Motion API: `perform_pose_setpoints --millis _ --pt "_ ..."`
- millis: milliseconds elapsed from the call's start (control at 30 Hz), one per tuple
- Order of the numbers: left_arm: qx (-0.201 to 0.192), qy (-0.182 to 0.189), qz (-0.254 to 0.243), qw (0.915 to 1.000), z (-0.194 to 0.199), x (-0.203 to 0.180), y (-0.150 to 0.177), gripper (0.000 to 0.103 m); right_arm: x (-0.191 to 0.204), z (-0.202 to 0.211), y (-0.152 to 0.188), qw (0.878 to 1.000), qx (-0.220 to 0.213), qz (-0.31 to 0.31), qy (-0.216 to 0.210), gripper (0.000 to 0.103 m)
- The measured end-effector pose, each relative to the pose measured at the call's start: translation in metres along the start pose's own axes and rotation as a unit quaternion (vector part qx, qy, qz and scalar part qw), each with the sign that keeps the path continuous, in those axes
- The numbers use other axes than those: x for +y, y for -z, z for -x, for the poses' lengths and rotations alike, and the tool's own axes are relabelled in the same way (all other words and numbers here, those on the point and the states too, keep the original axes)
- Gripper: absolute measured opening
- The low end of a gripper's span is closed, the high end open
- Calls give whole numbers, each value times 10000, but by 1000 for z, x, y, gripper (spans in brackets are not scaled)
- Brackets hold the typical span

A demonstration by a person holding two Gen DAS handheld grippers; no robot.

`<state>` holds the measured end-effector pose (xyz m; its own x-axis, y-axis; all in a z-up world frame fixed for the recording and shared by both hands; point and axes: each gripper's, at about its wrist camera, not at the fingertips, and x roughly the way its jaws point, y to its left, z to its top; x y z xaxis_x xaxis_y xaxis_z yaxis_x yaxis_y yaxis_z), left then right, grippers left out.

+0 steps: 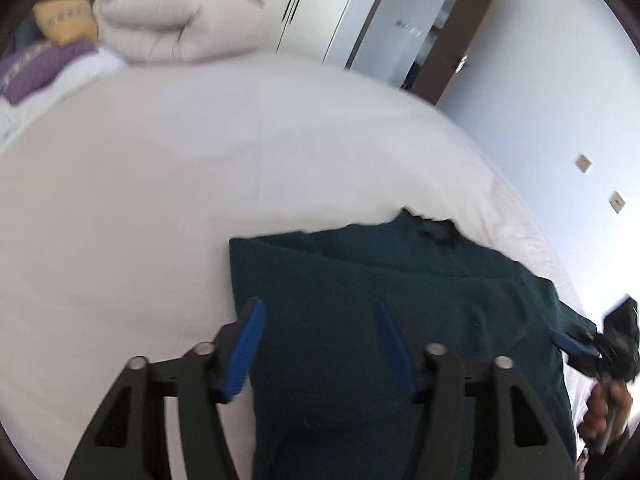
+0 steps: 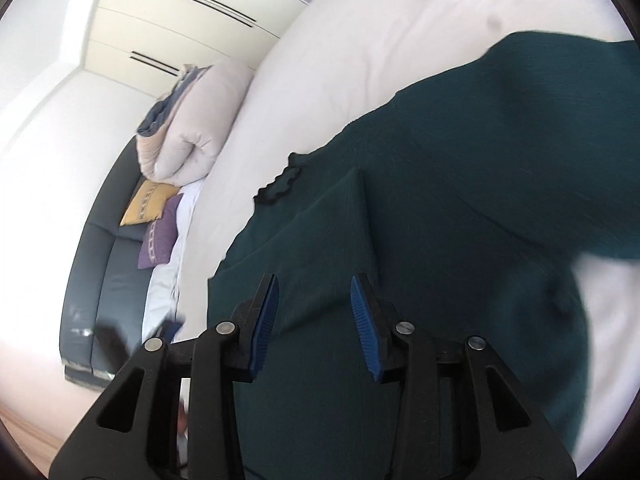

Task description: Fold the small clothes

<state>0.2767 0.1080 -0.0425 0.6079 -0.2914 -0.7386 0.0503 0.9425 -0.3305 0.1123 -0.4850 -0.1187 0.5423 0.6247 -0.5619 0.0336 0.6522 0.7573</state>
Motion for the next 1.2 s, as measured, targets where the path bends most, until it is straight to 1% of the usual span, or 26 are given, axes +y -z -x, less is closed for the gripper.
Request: perform_pose_setpoints --millis 33,67,100,133,200,233,300,333,367,400,433,467,500,533,567,600,633,667,733,833,900,1000,1033,1067,1167,1200 --pt "279 -103 56 9995 -21 6 2 46 -2 11 6 10000 -17 13 -26 38" --pt "472 -232 15 9986 -34 6 8 40 -6 25 13 10000 -49 -5 -31 38" --pt "517 -378 -157 9978 -44 4 17 40 -10 36 18 9999 -111 -21 8 38" --pt "273 -536 -408 9974 -43 -3 24 41 -14 47 20 9998 -180 -42 53 38" --pt "196 -839 -656 9941 -43 -16 29 42 -28 80 25 9984 -467 -129 282 38" --pt "213 -921 -701 9931 -43 -20 28 42 -37 100 26 9968 -660 -213 393 40" --pt "295 -939 -620 9932 -40 -23 24 42 -65 146 26 9889 -1262 -573 528 43" --pt "297 -873 -552 9942 -36 -25 23 42 -75 163 26 9849 -1460 -734 578 48" --pt "233 -758 -513 9955 -30 -28 22 44 -97 190 26 9754 -1781 -1105 676 55" --pt "112 -672 -526 9963 -24 -34 22 48 -108 203 26 9701 -1937 -1295 684 58" --pt "-2 -689 -597 9958 -20 -40 25 63 -127 226 28 9597 -2236 -1579 638 60" --pt "-4 -808 -697 9943 -22 -44 29 79 -139 239 30 9531 -2406 -1729 627 60" --pt "160 -892 -798 9927 -31 -45 35 84 -152 251 32 9457 -2566 -1904 602 60" --pt "522 -939 -872 9904 -45 -45 44 86 -165 262 34 9383 -2700 -2094 537 60" --pt "487 -1049 -936 9889 -47 -46 50 89 -184 273 38 9280 -2846 -2370 411 60" --pt "359 -1069 -880 9897 -43 -47 50 89 -194 278 40 9222 -2909 -2523 362 60" --pt "368 -1059 -677 9914 -39 -47 47 88 -205 283 43 9140 -2996 -2718 307 60" --pt "340 -987 -527 9931 -34 -48 46 88 -218 287 45 9066 -3077 -2881 224 60" --pt "149 -744 -373 9964 -20 -55 42 88 -233 291 45 8972 -3203 -3041 32 59" --pt "-33 -464 -426 9980 -4 -72 42 88 -243 287 33 8902 -3314 -3124 -44 58" --pt "-32 -242 -392 9989 2 -80 45 88 -249 283 26 8825 -3368 -3280 -111 58" --pt "153 157 -249 9994 5 -88 52 89 -252 276 19 8716 -3498 -3431 -150 56" --pt "225 253 -217 9992 2 -92 54 89 -255 281 19 8672 -3545 -3493 -147 54" --pt "271 313 -198 9989 3 -94 59 89 -256 281 22 8589 -3633 -3606 -158 49" --pt "418 439 -182 9980 -2 -100 70 89 -259 283 39 8269 -3978 -3973 -131 42" --pt "474 464 -185 9976 -5 -102 72 89 -260 286 43 8220 -4051 -4001 -82 42"
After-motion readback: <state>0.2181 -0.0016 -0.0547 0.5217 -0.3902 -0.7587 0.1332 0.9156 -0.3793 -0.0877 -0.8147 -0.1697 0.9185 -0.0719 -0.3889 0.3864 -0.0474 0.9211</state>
